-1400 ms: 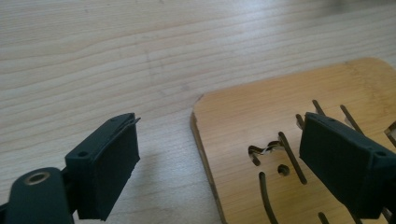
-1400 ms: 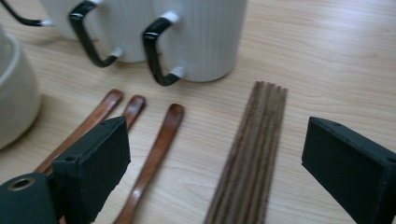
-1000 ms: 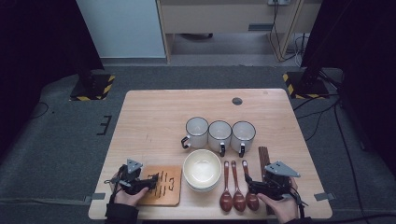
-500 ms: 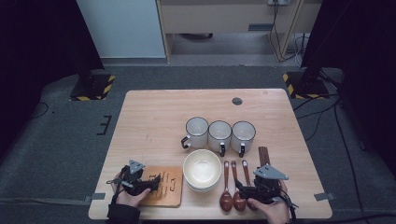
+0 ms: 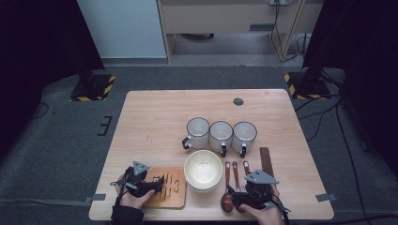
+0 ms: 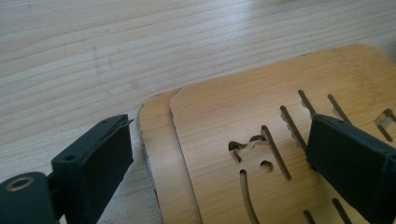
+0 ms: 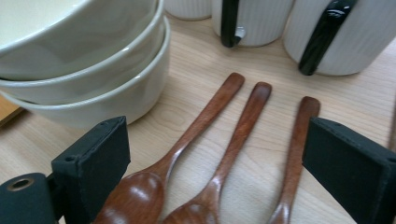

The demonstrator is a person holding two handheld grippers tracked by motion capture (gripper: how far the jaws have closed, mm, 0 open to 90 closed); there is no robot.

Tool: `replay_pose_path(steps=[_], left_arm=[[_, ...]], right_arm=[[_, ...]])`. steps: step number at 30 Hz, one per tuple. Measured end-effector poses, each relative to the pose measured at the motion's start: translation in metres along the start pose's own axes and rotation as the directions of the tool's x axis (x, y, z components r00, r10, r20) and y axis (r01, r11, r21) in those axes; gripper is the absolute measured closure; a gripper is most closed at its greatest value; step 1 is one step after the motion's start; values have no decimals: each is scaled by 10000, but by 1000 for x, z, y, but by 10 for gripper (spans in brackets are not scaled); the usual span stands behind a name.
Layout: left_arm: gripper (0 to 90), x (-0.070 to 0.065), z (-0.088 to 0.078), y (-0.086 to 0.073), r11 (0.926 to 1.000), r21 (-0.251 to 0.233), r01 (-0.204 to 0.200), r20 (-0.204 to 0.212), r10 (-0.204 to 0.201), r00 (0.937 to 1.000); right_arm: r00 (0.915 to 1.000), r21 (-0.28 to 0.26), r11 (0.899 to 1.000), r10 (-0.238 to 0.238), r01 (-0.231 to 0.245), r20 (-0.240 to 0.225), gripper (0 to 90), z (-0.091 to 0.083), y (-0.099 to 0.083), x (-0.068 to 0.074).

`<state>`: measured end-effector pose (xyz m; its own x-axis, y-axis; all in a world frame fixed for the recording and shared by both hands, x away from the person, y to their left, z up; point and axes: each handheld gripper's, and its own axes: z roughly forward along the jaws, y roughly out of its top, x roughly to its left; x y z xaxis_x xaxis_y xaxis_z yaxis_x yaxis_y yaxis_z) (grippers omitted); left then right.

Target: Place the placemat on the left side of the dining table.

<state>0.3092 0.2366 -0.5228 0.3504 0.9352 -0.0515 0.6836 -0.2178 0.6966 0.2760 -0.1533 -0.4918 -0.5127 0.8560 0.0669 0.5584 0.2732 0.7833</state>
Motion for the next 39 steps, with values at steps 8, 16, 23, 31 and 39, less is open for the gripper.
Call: replay_pose_path(steps=[8,16,23,31,39], left_arm=[[189,10,-14,-2,9984,-500,267,359,-249,9990],[389,10,-25,-11,9998,-163,132,525,-123,9985],[476,9,-32,-17,9999,96,114,571,-119,9983],[508,6,-33,-19,9996,289,-31,802,7,9968],[513,2,-34,-21,9994,327,-87,996,54,9950]], right_arm=[[9996,-23,10000,-95,94,-249,112,1,-1,12],[9990,-77,9999,-156,153,-419,170,-1,-3,24],[9984,45,9996,-276,279,-493,227,2,-5,37],[9977,105,9996,-239,247,-641,275,2,-6,49],[9974,123,9998,-168,177,-699,309,5,-7,59]])
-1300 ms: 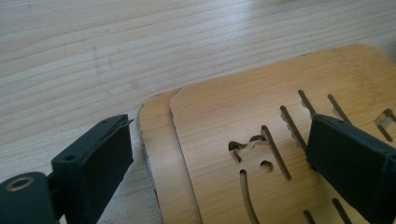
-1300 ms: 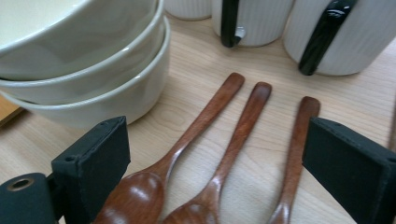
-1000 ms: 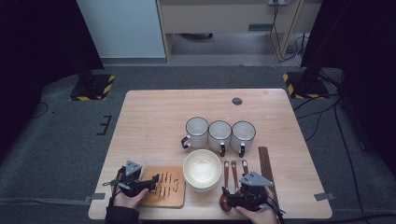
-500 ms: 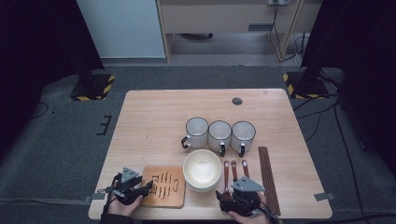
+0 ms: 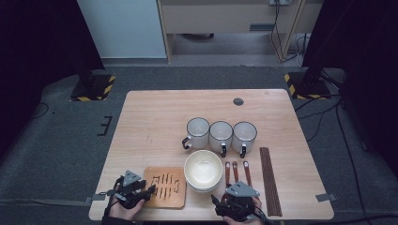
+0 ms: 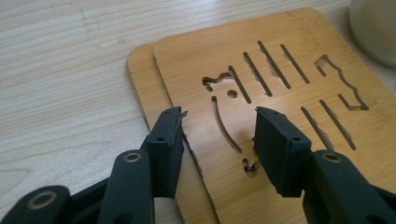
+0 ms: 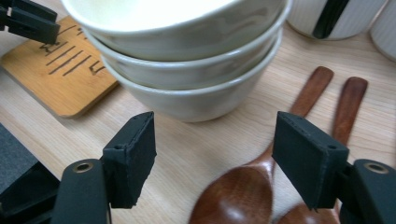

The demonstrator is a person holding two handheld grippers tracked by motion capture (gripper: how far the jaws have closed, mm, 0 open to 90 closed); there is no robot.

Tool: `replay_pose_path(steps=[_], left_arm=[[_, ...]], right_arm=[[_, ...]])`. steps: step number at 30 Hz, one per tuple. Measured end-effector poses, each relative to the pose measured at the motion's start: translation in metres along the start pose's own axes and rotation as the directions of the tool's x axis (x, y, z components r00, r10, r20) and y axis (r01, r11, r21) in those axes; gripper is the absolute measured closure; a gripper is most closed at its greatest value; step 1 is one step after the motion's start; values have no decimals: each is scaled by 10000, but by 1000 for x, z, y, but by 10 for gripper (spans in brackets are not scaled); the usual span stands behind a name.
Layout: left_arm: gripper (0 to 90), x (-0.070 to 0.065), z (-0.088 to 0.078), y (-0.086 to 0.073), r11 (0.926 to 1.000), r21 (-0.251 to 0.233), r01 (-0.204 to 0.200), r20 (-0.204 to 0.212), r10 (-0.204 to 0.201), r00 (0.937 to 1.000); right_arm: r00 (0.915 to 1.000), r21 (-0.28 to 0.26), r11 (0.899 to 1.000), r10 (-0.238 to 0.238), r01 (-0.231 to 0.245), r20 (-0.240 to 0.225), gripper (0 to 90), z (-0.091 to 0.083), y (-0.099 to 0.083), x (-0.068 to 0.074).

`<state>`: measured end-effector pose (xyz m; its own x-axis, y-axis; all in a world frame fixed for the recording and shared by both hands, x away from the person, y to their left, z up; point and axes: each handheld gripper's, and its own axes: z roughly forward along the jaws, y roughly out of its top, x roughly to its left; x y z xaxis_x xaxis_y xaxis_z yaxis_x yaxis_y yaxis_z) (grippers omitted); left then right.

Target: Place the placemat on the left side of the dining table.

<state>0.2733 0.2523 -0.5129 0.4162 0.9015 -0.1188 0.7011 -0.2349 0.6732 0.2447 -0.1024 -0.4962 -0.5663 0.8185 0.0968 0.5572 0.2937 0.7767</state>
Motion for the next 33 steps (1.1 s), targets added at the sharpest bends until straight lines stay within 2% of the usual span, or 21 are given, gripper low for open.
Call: replay_pose_path(steps=[7,18,26,33], left_arm=[[513,-1,-1,-1,10000,67,-59,44,59,10000],[508,-3,-2,-2,10000,67,-72,138,71,9999],[480,2,-5,0,9989,-437,159,87,-156,9998],[479,4,-4,1,9970,-762,110,76,-104,9999]], right_arm=[[9999,68,10000,-45,46,-100,322,4,-1,9],[9996,91,9998,203,-202,-181,350,7,-4,20],[9986,-34,9993,384,-385,-365,380,15,-8,34],[9980,-144,9988,469,-475,-431,414,22,-11,45]])
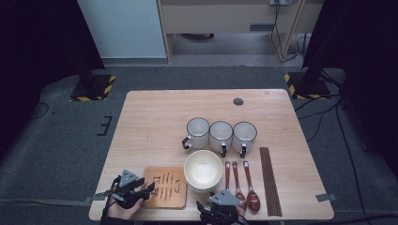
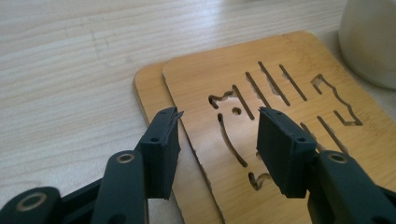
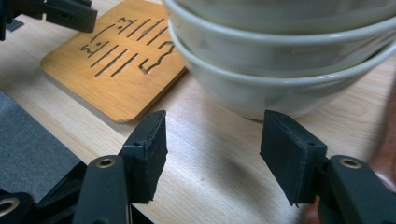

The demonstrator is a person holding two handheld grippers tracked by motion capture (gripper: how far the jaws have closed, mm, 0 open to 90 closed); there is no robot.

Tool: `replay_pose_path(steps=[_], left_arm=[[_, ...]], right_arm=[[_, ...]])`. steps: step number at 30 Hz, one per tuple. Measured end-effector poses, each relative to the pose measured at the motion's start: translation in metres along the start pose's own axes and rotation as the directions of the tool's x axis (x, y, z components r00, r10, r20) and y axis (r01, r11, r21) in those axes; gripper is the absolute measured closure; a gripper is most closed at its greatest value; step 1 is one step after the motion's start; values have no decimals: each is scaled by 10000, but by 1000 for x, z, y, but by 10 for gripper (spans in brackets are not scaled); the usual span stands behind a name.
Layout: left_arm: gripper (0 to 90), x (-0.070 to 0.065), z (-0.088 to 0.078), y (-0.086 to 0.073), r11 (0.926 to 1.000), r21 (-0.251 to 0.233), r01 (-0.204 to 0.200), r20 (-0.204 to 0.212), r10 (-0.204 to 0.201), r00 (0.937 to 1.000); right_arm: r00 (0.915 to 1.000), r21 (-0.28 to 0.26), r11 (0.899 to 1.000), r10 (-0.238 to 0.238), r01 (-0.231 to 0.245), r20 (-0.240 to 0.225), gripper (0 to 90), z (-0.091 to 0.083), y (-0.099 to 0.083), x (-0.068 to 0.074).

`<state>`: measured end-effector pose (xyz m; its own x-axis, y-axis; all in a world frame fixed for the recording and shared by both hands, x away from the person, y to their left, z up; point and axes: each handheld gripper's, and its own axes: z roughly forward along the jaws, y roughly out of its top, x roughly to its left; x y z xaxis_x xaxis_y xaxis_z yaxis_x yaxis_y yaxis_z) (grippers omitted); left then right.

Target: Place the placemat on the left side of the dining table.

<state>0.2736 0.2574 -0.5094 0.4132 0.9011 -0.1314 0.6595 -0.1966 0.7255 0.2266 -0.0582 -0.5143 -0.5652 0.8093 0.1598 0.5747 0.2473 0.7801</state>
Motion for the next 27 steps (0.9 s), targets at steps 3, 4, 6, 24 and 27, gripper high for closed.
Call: replay_pose_path(steps=[3,4,6,24,27], left_arm=[[463,1,1,1,9997,-236,-79,-14,79,10000],[463,2,1,2,9996,-278,-94,-38,93,9999],[454,3,2,2,9995,-288,-153,-72,151,9999],[421,4,10,0,9997,64,-253,-170,254,9995],[417,3,11,0,9992,197,-334,-167,338,9993]], right_arm=[[10000,-38,10000,31,-31,-33,430,4,-1,5],[10000,-38,10000,31,-31,-33,430,4,-1,5],[10000,-64,10000,67,-67,-32,440,5,-2,7],[9996,-90,9999,-149,147,-224,542,26,-1,29],[9996,-176,9997,-189,185,-226,550,29,0,32]])
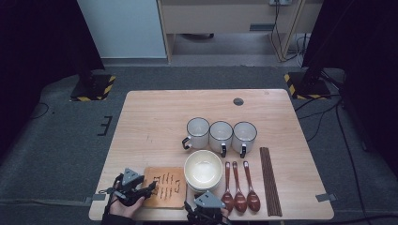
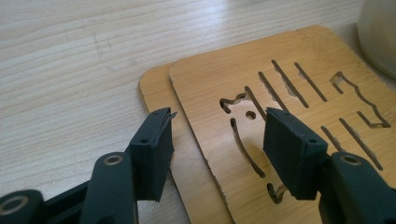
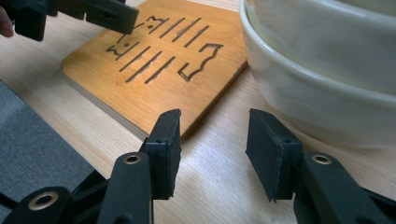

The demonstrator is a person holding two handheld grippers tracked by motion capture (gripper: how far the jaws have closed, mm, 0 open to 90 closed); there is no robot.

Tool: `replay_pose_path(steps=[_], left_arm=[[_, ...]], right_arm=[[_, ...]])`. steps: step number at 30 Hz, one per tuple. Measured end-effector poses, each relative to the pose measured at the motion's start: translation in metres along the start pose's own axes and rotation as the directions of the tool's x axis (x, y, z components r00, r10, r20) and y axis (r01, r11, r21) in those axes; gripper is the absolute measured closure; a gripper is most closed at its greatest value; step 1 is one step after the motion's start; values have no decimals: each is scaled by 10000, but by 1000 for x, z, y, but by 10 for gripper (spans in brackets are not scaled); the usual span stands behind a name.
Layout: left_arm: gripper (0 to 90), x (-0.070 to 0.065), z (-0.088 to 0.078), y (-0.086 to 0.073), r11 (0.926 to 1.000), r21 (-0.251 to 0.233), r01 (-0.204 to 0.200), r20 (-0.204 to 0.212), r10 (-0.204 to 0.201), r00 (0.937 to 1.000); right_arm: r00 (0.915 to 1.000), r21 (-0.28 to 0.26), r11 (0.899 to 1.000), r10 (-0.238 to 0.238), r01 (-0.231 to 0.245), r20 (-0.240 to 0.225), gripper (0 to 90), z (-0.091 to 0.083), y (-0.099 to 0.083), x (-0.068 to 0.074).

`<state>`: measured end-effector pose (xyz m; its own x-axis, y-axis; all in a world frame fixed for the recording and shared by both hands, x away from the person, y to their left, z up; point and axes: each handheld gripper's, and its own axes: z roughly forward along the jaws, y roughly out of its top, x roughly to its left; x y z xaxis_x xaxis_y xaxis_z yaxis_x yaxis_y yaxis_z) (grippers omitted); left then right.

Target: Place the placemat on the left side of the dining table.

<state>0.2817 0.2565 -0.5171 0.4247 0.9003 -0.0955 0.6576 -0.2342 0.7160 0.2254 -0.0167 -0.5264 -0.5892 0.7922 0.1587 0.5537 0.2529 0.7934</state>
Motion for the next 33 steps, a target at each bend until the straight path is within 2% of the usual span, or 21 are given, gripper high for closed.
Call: replay_pose_path(steps=[11,14,19,24,33], left_arm=[[411,0,1,-1,9999,113,-96,4,96,10000],[409,0,1,-1,10000,79,-12,41,11,10000],[401,1,-3,1,9995,-248,179,156,-175,9997],[385,2,-6,1,9976,-532,432,411,-411,9983],[375,2,-6,2,9965,-609,581,575,-546,9969]], right_arm=[[9998,-179,9997,169,-168,47,569,12,2,3],[9997,-134,9997,219,-218,92,574,14,1,4],[9999,-226,9997,115,-113,93,579,14,0,4],[10000,-244,9997,97,-96,17,585,14,0,4],[9999,-243,9996,111,-112,-64,594,14,-1,4]])
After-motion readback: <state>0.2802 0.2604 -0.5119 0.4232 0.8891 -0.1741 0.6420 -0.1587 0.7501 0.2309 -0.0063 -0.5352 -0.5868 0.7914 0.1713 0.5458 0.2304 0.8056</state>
